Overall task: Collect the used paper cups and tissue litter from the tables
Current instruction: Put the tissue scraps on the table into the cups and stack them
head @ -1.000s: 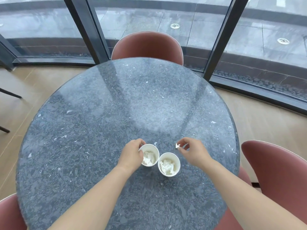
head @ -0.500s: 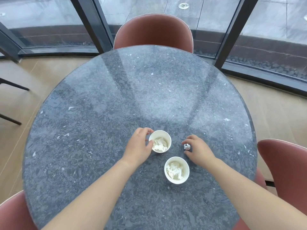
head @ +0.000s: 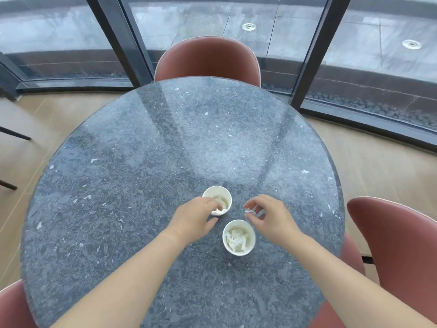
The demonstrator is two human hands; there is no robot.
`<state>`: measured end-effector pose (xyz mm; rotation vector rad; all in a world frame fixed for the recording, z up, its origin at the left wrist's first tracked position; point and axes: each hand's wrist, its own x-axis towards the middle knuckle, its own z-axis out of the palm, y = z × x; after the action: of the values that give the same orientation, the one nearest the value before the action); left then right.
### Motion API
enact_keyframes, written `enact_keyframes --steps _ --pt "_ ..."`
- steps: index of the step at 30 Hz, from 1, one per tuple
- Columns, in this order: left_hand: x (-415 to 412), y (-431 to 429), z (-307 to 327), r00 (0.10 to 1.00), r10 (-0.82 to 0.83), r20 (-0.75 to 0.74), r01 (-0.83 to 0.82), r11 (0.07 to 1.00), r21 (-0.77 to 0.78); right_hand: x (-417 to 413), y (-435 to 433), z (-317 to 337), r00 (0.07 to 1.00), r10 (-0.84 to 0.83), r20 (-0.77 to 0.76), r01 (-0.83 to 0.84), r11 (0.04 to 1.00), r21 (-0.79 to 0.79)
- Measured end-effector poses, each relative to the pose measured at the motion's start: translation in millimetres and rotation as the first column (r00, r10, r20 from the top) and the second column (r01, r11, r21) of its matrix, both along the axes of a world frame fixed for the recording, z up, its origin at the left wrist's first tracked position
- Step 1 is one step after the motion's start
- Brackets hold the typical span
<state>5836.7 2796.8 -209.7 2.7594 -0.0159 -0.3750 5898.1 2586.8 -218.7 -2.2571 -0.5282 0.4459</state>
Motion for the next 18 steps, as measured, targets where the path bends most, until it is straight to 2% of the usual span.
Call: enact_keyframes --steps 2,5,11,18 --pt "-1.2 -1.5 -1.4 0.999 -0.032 -0.040 0.036 0.995 0.092 -13.3 0.2 4.5 0.998 0.058 0.008 -0.058 0.998 -0.006" --pt "-4.9 -6.8 -3.7 1.000 -0.003 -0.022 0.006 0.988 0.153 -27.3 0.4 7.8 0.995 0.093 0.023 -0.092 0.995 -0.024" --pt "-28.5 -17.6 -0.6 0.998 0.067 0.013 -0.068 0.994 0.089 -42.3 -5.5 12.0 0.994 0.107 0.034 -0.105 0.992 -0.071" --pt "-68.0 -18.0 11.0 0.984 0.180 0.004 -0.180 0.983 0.030 -63.1 -8.1 10.2 0.931 0.351 0.103 -0.306 0.903 -0.302"
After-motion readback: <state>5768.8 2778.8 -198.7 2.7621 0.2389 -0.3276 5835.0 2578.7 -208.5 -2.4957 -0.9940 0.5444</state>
